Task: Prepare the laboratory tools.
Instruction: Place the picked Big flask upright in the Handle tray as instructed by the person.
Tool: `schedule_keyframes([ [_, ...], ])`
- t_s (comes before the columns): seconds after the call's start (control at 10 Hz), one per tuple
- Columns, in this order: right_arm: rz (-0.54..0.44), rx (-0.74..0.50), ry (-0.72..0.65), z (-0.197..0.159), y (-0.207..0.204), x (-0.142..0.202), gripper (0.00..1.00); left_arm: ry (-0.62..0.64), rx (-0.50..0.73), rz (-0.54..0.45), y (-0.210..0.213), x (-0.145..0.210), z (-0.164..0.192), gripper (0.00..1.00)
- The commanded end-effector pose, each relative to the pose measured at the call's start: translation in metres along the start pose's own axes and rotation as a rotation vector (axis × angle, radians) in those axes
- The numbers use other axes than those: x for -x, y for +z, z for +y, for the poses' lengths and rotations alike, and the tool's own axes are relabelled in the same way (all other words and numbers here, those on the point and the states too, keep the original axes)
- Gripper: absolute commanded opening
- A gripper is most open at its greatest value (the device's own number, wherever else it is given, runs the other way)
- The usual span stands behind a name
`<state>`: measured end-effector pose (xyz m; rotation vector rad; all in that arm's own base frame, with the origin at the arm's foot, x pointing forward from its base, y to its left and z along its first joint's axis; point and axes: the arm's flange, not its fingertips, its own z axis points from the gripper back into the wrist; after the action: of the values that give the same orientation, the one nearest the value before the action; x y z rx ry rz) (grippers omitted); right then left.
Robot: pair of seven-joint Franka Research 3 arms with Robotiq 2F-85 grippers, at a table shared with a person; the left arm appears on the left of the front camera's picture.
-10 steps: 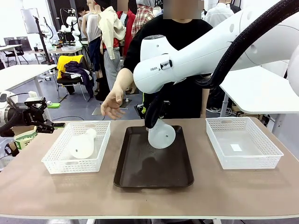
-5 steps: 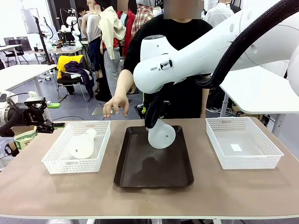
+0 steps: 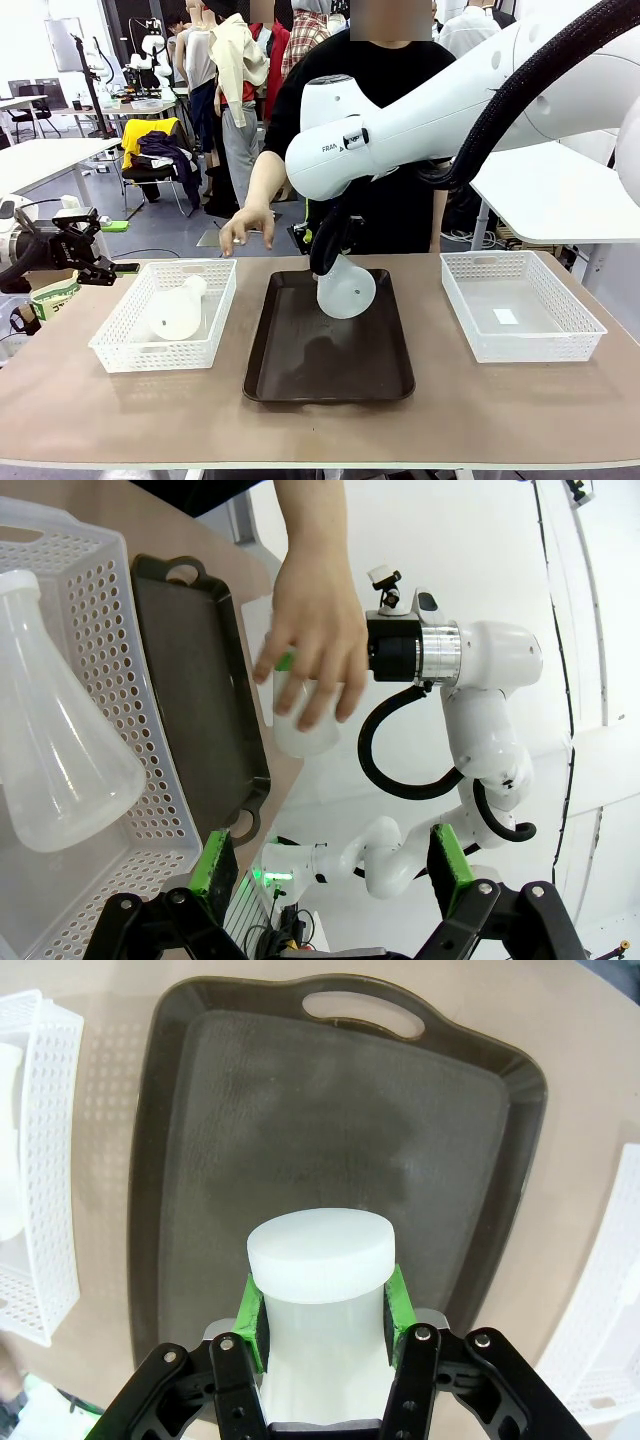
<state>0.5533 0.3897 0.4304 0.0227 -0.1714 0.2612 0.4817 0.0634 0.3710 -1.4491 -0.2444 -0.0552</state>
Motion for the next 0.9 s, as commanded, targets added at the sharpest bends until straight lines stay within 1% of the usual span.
schedule_keyframes([
  [0.0, 0.000, -0.002, -0.002, -0.0015, -0.0003, 0.0007, 0.00, -0.003, -0.007, 0.002, 0.0016, 0.0008, -0.0010, 1.00],
  [0.8, 0.000, -0.002, -0.002, -0.0015, -0.0003, 0.0007, 0.00, -0.003, -0.007, 0.002, 0.0016, 0.0008, -0.0010, 1.00],
])
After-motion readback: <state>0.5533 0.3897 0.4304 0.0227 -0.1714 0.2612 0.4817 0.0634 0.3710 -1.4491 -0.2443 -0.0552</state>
